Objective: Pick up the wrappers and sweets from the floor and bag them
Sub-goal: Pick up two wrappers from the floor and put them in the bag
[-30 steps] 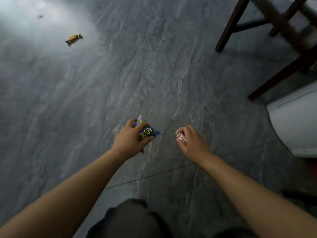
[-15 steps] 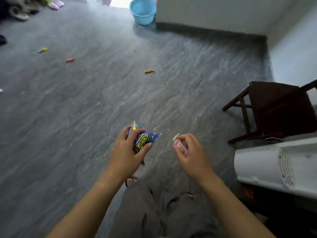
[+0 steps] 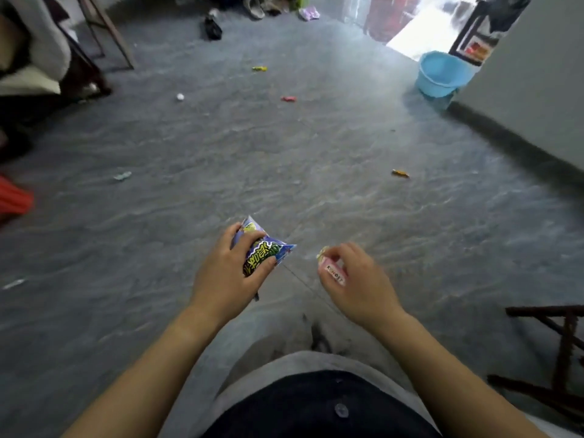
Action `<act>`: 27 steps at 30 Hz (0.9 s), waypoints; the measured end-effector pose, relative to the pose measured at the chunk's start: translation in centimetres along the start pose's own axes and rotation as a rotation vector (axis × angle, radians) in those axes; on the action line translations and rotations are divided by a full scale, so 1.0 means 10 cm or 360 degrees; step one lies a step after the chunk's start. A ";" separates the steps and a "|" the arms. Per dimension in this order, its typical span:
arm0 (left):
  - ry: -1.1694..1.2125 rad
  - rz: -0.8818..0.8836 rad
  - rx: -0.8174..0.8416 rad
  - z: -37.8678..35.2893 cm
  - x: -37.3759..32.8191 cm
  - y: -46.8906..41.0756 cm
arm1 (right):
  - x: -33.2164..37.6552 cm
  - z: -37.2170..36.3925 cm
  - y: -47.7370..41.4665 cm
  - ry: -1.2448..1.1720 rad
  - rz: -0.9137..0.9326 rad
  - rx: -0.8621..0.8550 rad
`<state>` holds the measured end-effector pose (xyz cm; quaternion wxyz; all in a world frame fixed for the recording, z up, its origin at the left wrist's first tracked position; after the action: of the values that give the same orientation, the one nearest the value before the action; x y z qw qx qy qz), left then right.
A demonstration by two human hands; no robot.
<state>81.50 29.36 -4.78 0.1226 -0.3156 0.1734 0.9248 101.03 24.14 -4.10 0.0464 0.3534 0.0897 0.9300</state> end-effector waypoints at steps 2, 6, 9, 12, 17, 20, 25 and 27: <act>0.0026 0.0104 -0.0064 0.13 0.26 -0.01 | 0.24 -0.21 -0.25 0.0077 0.0097 0.0184; 0.0094 0.0380 -0.0205 0.38 0.69 -0.01 | 0.65 -0.53 -0.88 0.0156 0.0293 0.0394; 0.0164 0.0548 -0.0279 0.56 0.97 -0.12 | 0.93 -0.74 -1.41 0.0237 0.0423 0.0573; 0.0166 0.0701 -0.0428 0.86 1.25 -0.27 | 1.19 -0.84 -1.96 0.0293 0.0569 0.0683; 0.0246 0.0939 -0.0708 1.39 1.59 -0.44 | 1.91 -1.07 -2.74 0.0351 0.0881 0.0858; 0.0334 0.1110 -0.0852 1.60 1.85 -0.36 | 2.42 -1.38 -2.96 0.0405 0.1070 0.1021; 0.0540 0.1396 -0.1173 1.86 2.40 0.15 | 3.14 -2.15 -3.03 0.0394 0.1171 0.1262; 0.0620 0.1535 -0.1255 1.95 2.69 0.39 | 3.44 -2.54 -2.95 0.0407 0.1236 0.1375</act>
<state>48.91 36.74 -6.28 -0.4647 -0.3856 -0.0376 0.7962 59.15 54.82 -6.29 -0.4565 0.2324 0.3292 0.7933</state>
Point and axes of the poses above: each hand's wrist, its own y-axis away from the middle knuckle, its own z-axis out of the back of the hand, x = y × z, the point moved 9 cm from there along -y, towards the middle knuckle, and after that the axes turned 7 degrees about x, right-handed, at the moved point
